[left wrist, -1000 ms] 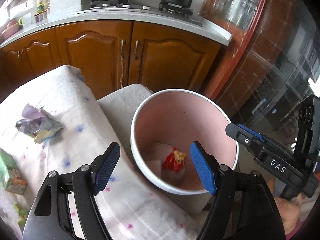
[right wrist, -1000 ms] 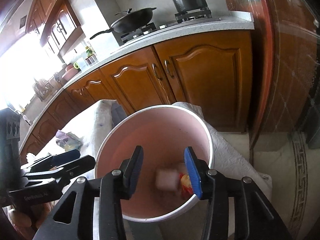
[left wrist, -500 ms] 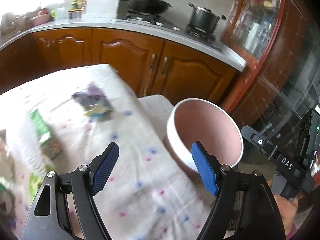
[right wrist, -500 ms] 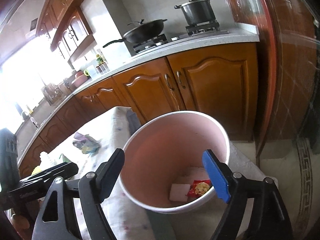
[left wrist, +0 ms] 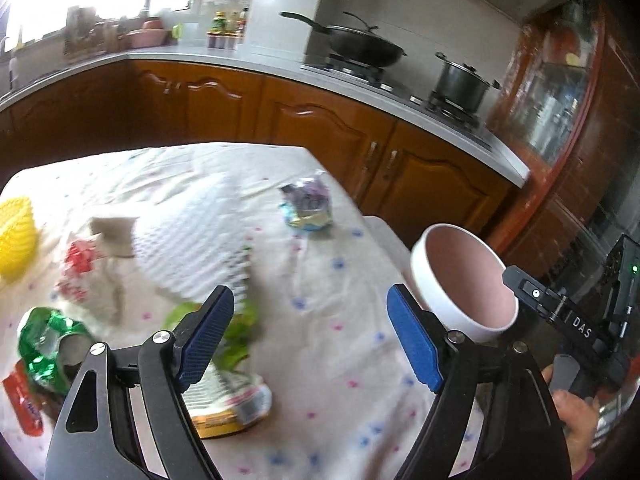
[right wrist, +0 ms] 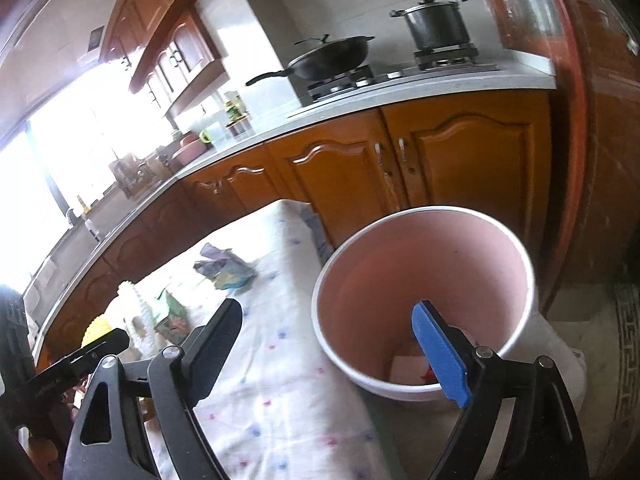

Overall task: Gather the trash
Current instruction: 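Withdraw both open tools from the bucket back over the table, then grasp the white foam net with the left tool while the right tool grasps the crumpled wrapper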

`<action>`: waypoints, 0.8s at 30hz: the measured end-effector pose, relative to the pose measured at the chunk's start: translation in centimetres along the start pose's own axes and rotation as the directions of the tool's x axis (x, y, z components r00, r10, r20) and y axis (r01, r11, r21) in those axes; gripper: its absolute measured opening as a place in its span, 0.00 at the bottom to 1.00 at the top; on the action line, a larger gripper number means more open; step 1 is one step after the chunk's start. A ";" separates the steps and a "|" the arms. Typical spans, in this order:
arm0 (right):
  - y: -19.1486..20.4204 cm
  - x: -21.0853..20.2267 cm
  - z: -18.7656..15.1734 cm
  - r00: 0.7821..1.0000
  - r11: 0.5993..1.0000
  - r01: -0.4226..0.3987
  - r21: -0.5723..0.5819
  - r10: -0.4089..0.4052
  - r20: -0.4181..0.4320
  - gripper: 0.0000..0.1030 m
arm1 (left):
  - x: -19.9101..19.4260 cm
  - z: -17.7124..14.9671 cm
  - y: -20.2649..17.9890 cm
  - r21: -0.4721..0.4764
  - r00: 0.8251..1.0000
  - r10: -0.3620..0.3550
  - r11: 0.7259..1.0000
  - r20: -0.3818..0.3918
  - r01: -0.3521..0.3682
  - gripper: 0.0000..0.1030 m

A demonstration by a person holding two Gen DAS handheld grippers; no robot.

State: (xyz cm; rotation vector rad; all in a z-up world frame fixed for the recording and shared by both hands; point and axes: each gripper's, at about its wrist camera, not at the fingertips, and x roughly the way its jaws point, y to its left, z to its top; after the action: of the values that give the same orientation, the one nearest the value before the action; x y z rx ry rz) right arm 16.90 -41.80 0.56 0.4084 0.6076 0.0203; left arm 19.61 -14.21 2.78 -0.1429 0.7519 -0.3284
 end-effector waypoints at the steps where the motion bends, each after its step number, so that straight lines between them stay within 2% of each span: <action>1: 0.4 0.2 -0.1 1.000 1.000 -0.005 -0.005 0.005 -0.004 0.86 | -0.1 -0.1 0.3 -0.004 1.000 0.003 1.000 0.000 -0.003 0.79; 11: 4.9 1.6 -0.7 0.998 0.994 -0.058 -0.087 0.056 -0.027 0.86 | -0.8 -0.2 4.2 -0.059 0.999 0.041 0.997 0.008 -0.041 0.79; 24: 8.8 4.4 -0.2 0.995 0.982 -0.096 -0.163 0.088 -0.053 0.86 | 0.6 1.2 6.3 -0.057 0.996 0.089 0.994 -0.013 -0.090 0.79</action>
State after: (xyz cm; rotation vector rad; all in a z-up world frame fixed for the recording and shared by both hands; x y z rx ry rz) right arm 21.34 -33.07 1.32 0.2753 0.6261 0.1678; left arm 22.32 -8.50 1.74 -0.1616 0.7763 -0.2227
